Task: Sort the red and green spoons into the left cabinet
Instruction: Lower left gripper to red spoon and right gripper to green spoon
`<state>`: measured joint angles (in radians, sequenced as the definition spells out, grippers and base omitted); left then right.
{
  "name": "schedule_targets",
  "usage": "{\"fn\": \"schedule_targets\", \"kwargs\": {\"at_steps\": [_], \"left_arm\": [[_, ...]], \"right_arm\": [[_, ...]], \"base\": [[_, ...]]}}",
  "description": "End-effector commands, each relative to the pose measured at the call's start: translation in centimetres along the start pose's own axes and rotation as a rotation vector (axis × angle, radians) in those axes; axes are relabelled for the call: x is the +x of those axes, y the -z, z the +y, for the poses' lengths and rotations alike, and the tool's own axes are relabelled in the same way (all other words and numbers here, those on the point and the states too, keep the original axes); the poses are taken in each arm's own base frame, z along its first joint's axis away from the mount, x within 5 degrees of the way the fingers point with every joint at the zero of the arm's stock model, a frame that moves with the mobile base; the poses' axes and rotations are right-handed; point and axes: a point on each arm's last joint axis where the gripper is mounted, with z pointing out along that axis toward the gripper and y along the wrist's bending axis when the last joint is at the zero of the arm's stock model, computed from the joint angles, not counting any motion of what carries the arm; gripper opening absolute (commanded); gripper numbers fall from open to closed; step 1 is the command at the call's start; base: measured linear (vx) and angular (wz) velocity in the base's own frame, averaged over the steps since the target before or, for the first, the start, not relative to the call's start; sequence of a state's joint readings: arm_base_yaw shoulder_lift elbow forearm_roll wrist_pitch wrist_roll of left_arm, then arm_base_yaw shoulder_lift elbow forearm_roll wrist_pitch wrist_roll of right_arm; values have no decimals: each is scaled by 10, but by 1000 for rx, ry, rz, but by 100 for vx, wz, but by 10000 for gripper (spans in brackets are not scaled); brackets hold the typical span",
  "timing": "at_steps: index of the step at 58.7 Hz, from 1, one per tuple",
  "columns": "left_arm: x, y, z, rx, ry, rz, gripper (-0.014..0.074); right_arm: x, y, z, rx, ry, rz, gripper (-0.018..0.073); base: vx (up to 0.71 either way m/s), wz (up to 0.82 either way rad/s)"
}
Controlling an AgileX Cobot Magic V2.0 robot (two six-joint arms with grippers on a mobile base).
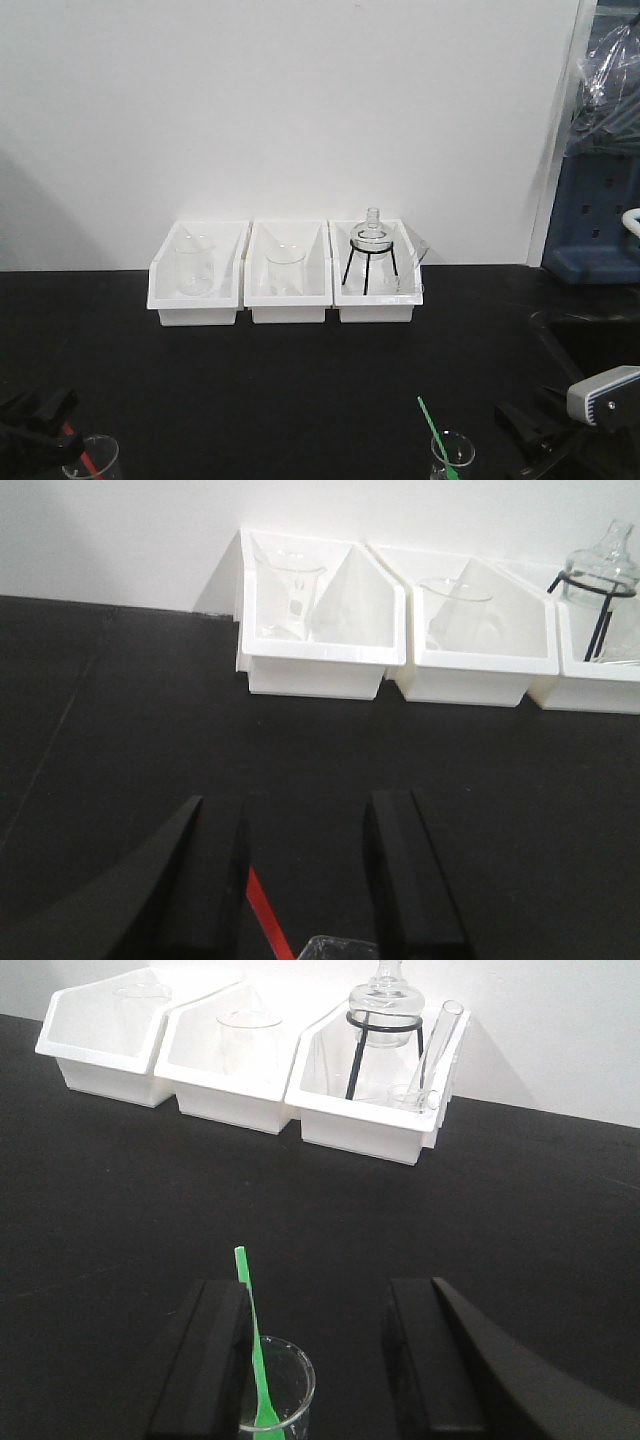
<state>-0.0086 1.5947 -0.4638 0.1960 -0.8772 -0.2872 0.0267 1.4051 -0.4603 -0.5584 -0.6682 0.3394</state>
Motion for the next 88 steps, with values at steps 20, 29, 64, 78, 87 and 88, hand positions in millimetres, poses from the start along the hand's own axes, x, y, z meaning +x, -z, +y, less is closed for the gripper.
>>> {"fn": "schedule_targets", "kwargs": {"at_steps": [20,29,64,78,87,88], "left_arm": [[-8,-14,9,-66,90,-150,494],[0,-18,8,-29,152,-137,494],[6,-39,10,0,218,-143,468],[6,-39,10,1,256,-144,345],[6,-39,10,1,262,-144,256],[6,-39,10,1,262,-144,243]], "right_arm": [[-22,1,0,-12,13,-129,389],[-22,1,0,-12,13,-129,389],[-21,1,-1,-12,12,-127,389],[-23,0,-1,-13,16,-129,389],[-32,-9,-3,-33,46,-141,389],[-33,-11,-3,-37,47,-142,389]], "base": [[0,0],[0,0],[0,0],[0,0],[0,0],[0,0]]}}
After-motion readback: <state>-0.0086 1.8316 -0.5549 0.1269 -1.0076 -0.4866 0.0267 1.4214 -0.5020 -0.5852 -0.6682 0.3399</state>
